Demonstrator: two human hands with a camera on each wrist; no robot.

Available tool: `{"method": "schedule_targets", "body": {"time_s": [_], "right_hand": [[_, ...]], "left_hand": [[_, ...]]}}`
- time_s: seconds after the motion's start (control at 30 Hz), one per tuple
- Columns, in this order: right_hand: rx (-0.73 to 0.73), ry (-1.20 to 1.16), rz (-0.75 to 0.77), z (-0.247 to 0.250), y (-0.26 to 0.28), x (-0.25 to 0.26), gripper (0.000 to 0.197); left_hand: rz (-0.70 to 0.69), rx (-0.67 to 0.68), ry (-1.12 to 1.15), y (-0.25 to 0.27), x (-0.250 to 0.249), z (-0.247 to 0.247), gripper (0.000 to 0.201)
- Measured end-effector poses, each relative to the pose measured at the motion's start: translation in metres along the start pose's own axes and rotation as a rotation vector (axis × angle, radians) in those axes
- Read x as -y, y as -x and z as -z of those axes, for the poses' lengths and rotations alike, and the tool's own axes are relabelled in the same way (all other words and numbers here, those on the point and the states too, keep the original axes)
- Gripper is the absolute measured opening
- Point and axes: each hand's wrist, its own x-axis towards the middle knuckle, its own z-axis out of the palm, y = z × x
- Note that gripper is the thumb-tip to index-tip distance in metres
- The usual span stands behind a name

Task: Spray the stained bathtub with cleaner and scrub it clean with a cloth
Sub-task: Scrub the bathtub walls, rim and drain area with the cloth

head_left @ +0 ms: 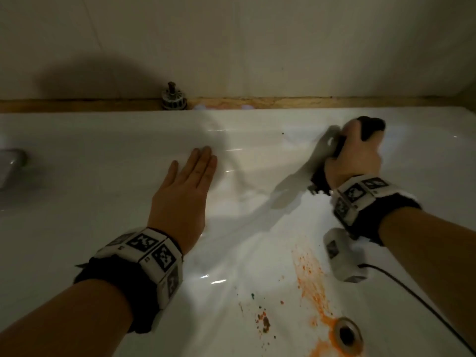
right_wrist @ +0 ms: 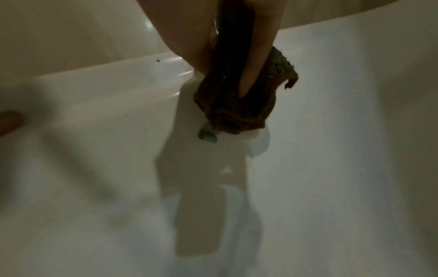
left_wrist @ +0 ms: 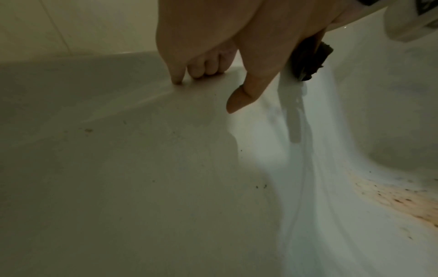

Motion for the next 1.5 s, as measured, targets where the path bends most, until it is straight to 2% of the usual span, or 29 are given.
{"method": "schedule_targets", "body": {"time_s": [0.13, 0.23, 0.33, 0.43, 0.5, 0.63, 0.7, 0.83, 0.9, 0.97, 1.07, 1.13, 1.2, 1.3, 1.4, 1.5], "right_hand": [[0.014, -0.010, 0.123, -0.023, 0.025, 0.028, 0.055], [0.023, 0.054, 0.377, -0.025, 0.038, 0.026, 0.058], [0.134, 0.080, 0.646, -0.027, 0.054, 0.037, 0.063], [0.216, 0.046, 0.860, -0.024, 0.060, 0.045, 0.068], [0.165, -0.025, 0.808, -0.013, 0.056, 0.039, 0.064], [-0.035, -0.066, 0.414, 0.013, 0.033, 0.020, 0.058], [-0.007, -0.022, 0.335, 0.016, 0.023, 0.023, 0.057], [0.117, 0.159, 0.542, -0.008, 0.040, 0.047, 0.065], [0.147, 0.227, 0.663, -0.026, 0.060, 0.058, 0.062], [0.093, 0.211, 0.829, -0.040, 0.074, 0.060, 0.057], [-0.104, 0.162, 1.088, -0.052, 0.076, 0.046, 0.047], [-0.166, 0.171, 1.158, -0.054, 0.069, 0.035, 0.048], [-0.236, 0.139, 1.197, -0.048, 0.066, 0.033, 0.060], [-0.277, 0.131, 1.338, -0.048, 0.074, 0.044, 0.044], [-0.196, 0.168, 1.462, -0.076, 0.084, 0.055, 0.044], [-0.084, 0.264, 1.449, -0.101, 0.089, 0.055, 0.050]], "left_hand": [[-0.003, 0.027, -0.012, 0.000, 0.000, 0.001, 0.098], [0.007, 0.057, -0.005, -0.001, 0.000, 0.005, 0.101], [0.013, 0.080, -0.007, -0.001, 0.000, 0.006, 0.101], [0.003, 0.128, 0.091, -0.005, 0.006, 0.019, 0.101], [-0.029, 0.159, 0.121, -0.004, 0.018, 0.025, 0.092], [0.034, 0.114, 0.004, 0.016, 0.039, 0.031, 0.092], [0.075, 0.127, -0.006, 0.028, 0.042, 0.023, 0.099], [0.154, 0.059, 0.053, 0.033, 0.033, 0.007, 0.098], [0.173, 0.044, 0.075, 0.033, 0.033, 0.004, 0.098], [0.156, 0.035, 0.079, 0.034, 0.038, 0.001, 0.098], [0.113, 0.044, 0.076, 0.042, 0.048, 0.001, 0.096], [0.116, 0.064, 0.058, 0.053, 0.052, 0.002, 0.096], [0.131, 0.080, 0.044, 0.062, 0.052, 0.002, 0.097], [0.145, 0.074, 0.041, 0.066, 0.049, -0.003, 0.096], [0.171, 0.038, 0.021, 0.066, 0.046, -0.008, 0.097], [0.187, -0.017, 0.016, 0.065, 0.045, -0.014, 0.093]]}}
